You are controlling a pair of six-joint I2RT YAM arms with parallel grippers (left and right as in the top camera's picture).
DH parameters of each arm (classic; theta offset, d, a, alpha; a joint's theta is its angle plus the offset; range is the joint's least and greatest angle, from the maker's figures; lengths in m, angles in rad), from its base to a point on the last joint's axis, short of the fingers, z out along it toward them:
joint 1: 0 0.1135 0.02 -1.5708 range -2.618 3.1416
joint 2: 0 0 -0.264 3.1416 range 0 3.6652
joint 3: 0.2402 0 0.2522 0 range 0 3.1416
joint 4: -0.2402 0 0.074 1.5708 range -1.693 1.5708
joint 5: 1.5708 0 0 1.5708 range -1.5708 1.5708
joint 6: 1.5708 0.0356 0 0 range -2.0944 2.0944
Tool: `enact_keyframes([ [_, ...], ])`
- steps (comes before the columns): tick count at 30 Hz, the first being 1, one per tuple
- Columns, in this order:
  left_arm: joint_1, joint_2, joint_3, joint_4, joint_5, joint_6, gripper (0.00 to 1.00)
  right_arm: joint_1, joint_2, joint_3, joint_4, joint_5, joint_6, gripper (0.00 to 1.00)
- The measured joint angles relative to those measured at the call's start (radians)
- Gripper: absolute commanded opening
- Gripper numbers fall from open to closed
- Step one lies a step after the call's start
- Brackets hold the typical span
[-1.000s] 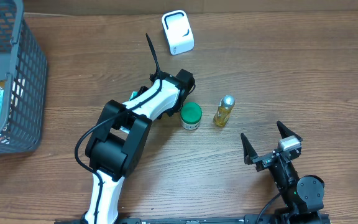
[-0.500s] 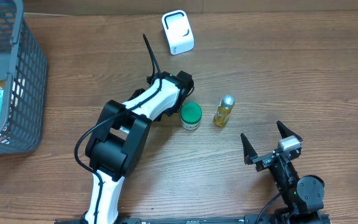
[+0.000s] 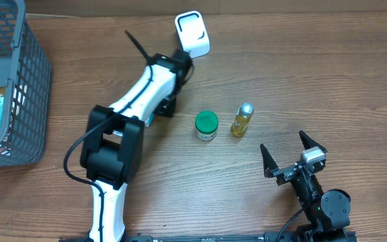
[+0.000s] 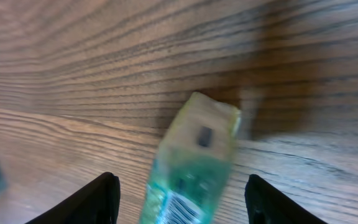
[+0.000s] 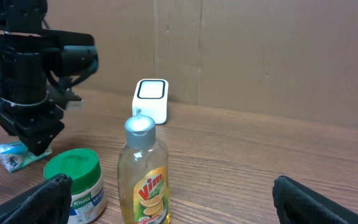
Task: Scan the item barcode
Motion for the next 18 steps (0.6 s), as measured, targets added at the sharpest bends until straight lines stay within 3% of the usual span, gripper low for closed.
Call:
enact_keyframes([
  [10,0.072,0.000,-0.004,0.042,0.133,0.061,0.55,0.000,0.000,0.000,0.000,0.000,0.000,1.00],
  [12,0.071,0.000,-0.016,0.068,0.140,0.061,0.39,0.000,0.000,0.000,0.001,0.000,0.000,1.00],
  [13,0.071,0.000,-0.026,0.077,0.145,0.061,0.15,0.000,0.000,0.000,0.000,0.000,0.000,1.00],
  [14,0.071,0.000,-0.035,0.083,0.148,0.065,0.04,0.000,0.000,0.000,0.000,0.000,0.000,1.00],
  [17,0.071,0.000,-0.048,0.084,0.151,0.073,0.04,0.000,0.000,0.000,0.000,0.000,0.000,1.00],
  [18,0.071,0.000,-0.048,0.084,0.154,0.077,0.12,0.000,0.000,0.000,0.000,0.000,0.000,1.00],
])
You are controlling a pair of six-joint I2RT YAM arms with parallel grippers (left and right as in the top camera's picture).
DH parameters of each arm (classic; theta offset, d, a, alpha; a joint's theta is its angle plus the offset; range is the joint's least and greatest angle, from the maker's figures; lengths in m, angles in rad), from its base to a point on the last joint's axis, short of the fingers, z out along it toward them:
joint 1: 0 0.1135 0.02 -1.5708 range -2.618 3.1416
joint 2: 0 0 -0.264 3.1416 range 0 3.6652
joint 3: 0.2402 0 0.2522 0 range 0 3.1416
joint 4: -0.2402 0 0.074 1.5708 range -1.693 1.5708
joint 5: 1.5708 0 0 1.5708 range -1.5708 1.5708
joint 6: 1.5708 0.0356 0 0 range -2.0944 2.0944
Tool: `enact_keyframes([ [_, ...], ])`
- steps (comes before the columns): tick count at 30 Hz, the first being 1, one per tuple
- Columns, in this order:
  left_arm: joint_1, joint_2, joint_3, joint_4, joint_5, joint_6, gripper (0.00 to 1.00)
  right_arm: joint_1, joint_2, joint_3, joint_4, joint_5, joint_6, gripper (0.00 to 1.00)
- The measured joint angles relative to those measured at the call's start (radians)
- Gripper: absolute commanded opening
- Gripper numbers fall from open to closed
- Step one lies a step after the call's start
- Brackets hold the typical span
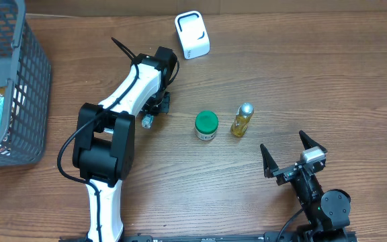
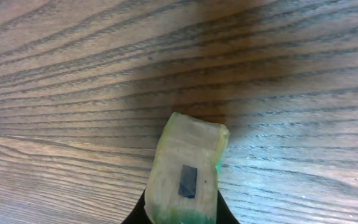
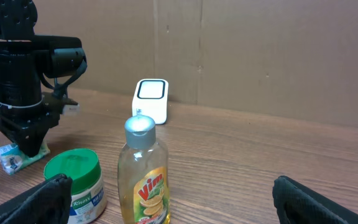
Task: Scan the item barcode
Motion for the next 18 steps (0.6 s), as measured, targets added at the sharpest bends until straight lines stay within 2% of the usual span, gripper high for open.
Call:
enact_keyframes([
  [3,0.000,0.000,0.000,0.000,0.018,0.004,0.48,0.000,0.000,0.000,0.000,0.000,0.000,1.00],
  [5,0.000,0.000,-0.002,0.002,0.045,0.003,0.53,0.000,0.000,0.000,0.000,0.000,0.000,1.00],
  [7,0.000,0.000,-0.004,-0.004,0.071,0.004,0.51,0.000,0.000,0.000,0.000,0.000,0.000,1.00],
  [9,0.000,0.000,-0.004,-0.012,0.081,0.005,0.45,0.000,0.000,0.000,0.000,0.000,0.000,1.00],
  [12,0.000,0.000,-0.005,-0.034,0.093,0.006,0.17,0.000,0.000,0.000,0.000,0.000,0.000,1.00],
  [18,0.000,0.000,-0.005,-0.048,0.119,0.005,0.15,0.000,0.000,0.000,0.000,0.000,0.001,1.00],
])
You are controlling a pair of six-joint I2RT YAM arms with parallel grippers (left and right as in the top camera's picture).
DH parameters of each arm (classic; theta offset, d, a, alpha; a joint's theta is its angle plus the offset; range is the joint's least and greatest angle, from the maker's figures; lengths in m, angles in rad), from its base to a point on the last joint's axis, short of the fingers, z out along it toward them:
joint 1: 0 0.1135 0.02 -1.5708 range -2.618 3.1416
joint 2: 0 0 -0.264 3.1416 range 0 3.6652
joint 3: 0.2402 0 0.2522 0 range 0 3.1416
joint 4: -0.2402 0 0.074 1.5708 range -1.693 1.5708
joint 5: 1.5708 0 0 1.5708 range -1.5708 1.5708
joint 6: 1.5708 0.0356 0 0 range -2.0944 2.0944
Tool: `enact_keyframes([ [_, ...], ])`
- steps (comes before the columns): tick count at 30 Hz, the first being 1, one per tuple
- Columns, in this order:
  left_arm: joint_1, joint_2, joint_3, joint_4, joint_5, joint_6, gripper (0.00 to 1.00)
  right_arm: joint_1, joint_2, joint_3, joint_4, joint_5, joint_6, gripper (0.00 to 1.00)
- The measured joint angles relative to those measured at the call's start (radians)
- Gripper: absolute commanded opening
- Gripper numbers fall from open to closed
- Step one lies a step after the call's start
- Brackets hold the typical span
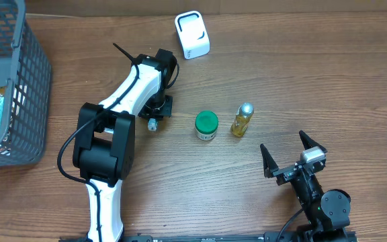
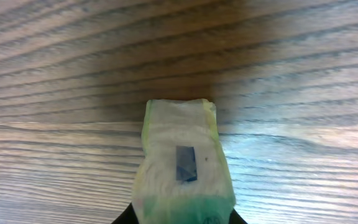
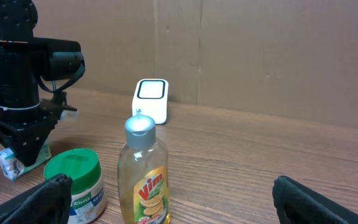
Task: Scan the item barcode
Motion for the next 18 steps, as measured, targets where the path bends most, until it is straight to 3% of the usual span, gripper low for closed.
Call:
enact_keyframes([
  [10,-0.009,0.000,0.000,0.044,0.157,-0.001,0.14,0.000,0.000,0.000,0.000,0.000,0.000,1.00],
  [18,-0.098,0.000,0.000,0.062,0.179,-0.029,0.18,0.000,0.000,0.000,0.000,0.000,0.000,1.00],
])
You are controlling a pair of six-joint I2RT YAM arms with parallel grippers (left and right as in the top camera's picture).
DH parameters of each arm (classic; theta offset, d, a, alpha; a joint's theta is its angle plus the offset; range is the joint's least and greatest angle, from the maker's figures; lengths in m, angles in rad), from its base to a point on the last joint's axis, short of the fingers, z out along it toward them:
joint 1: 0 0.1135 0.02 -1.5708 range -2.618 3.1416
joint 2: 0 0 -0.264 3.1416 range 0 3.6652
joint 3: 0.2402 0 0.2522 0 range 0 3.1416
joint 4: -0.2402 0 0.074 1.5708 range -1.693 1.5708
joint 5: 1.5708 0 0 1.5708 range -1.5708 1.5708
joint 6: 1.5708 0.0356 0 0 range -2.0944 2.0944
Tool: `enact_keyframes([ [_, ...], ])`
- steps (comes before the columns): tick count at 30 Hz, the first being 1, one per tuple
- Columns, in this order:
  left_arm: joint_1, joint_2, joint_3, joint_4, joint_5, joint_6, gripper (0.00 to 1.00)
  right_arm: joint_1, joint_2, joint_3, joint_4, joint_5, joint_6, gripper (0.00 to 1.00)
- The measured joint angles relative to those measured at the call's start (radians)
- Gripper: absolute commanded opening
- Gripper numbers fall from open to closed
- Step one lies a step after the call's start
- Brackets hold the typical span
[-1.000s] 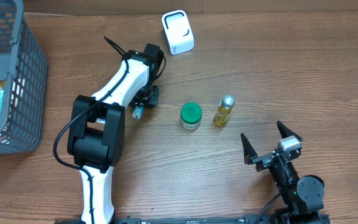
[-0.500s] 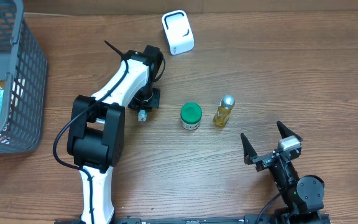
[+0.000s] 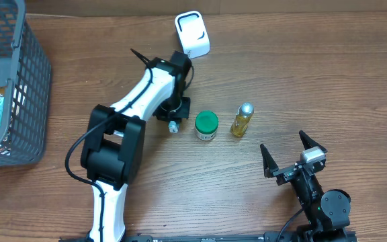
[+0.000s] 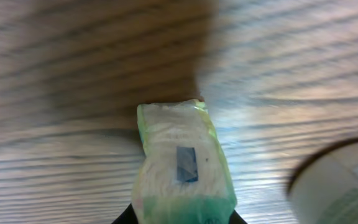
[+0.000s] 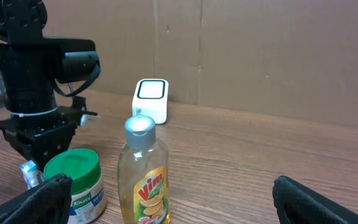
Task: Scan the item barcode
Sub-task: 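Lower the tissue pack beside the green jar and release it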
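My left gripper (image 3: 173,122) is shut on a small white-and-green packet (image 4: 182,163), held just above the wood. A dark blue mark shows on the packet's white end. In the overhead view the packet's tip (image 3: 173,127) pokes out below the gripper, just left of the green-lidded jar (image 3: 206,125). The white barcode scanner (image 3: 192,33) stands at the back of the table. My right gripper (image 3: 293,155) rests open near the front right, with nothing between its fingers.
A yellow Vim bottle (image 3: 241,119) stands right of the jar. A grey wire basket (image 3: 19,87) with more packets sits at the far left edge. The jar's rim (image 4: 337,186) shows at the right of the left wrist view.
My left gripper has moved to the right with the packet, from left of the jar to right beside it. The right arm has not moved.
My left gripper was open over the packet lying on the table. Then it was shut on the packet further left. It stayed shut on it, and now holds it close beside the green-lidded jar.
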Motion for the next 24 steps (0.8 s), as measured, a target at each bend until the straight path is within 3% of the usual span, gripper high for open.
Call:
enact_keyframes([
  [9,-0.026,0.000,0.000,0.000,0.002,-0.021,0.19,0.000,0.000,0.000,0.000,0.000,0.000,1.00],
  [11,-0.026,0.000,0.000,0.000,0.004,-0.022,0.23,0.000,0.000,0.000,0.000,0.000,0.000,1.00],
  [15,-0.026,0.000,0.000,0.000,0.005,-0.029,0.42,0.000,0.000,0.000,0.000,0.000,-0.001,1.00],
  [24,-0.026,0.003,0.052,-0.075,0.003,-0.023,0.52,0.000,0.000,0.000,0.000,0.000,0.000,1.00],
])
